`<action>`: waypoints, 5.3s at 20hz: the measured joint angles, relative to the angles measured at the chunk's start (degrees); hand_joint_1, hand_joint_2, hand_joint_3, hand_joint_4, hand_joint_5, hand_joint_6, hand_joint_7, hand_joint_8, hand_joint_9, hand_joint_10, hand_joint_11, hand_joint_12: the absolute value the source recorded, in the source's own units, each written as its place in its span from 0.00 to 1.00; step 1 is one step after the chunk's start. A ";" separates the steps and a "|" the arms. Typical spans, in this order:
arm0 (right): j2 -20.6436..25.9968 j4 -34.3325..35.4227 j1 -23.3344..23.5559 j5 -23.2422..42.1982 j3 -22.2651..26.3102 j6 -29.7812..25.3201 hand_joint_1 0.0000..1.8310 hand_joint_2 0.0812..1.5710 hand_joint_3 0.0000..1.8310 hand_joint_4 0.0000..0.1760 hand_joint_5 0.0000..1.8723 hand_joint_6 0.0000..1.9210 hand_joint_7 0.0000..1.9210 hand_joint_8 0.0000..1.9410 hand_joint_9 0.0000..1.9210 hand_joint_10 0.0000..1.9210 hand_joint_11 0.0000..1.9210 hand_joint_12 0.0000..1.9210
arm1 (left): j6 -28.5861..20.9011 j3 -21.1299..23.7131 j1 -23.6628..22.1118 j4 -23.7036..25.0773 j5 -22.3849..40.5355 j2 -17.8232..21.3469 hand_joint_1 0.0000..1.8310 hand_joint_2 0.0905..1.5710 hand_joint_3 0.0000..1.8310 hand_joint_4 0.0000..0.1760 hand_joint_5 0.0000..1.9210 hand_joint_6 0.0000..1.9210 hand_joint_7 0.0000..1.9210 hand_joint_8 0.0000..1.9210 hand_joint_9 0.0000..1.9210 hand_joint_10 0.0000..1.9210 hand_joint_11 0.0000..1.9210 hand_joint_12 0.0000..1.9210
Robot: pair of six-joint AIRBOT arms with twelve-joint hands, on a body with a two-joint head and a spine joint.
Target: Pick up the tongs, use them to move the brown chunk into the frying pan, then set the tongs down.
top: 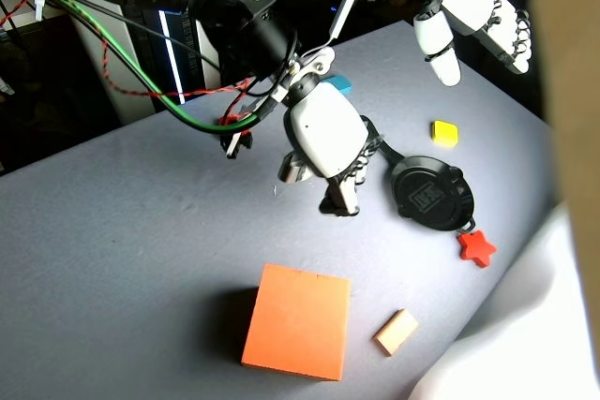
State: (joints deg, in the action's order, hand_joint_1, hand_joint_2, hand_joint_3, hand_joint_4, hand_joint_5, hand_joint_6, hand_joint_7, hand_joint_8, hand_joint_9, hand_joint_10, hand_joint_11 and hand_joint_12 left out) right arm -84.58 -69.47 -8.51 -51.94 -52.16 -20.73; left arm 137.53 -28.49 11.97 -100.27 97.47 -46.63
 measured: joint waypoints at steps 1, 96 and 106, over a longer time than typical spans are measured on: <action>0.04 -0.31 -0.24 0.04 0.00 -0.02 0.59 0.78 0.00 0.00 0.39 0.71 0.52 0.03 0.39 0.31 0.20 0.76 | 0.00 0.00 0.00 0.00 0.00 0.00 0.02 0.81 0.00 0.21 0.00 0.00 0.00 0.00 0.00 0.00 0.00 0.00; 11.43 -21.88 -5.42 15.23 6.84 6.29 0.36 0.91 0.00 0.00 0.51 0.63 0.67 0.74 0.69 0.92 0.59 1.00 | 0.22 0.00 0.00 0.39 -0.22 -0.42 0.02 0.82 0.00 0.15 0.00 0.00 0.01 0.00 0.00 0.00 0.00 0.05; 12.31 -31.45 -8.09 17.14 6.95 4.13 0.42 0.84 0.01 0.00 0.46 0.55 0.60 0.53 0.54 0.78 0.39 1.00 | 0.24 0.00 0.00 0.39 -0.26 -0.42 0.00 0.82 0.00 0.16 0.00 0.00 0.01 0.00 0.00 0.00 0.00 0.04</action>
State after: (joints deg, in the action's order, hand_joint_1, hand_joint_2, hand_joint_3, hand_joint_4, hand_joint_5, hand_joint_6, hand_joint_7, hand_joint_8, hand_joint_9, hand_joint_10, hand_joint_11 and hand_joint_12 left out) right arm -72.27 -100.92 -16.60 -34.81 -45.21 -16.60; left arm 137.78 -28.49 11.97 -99.88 97.21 -47.05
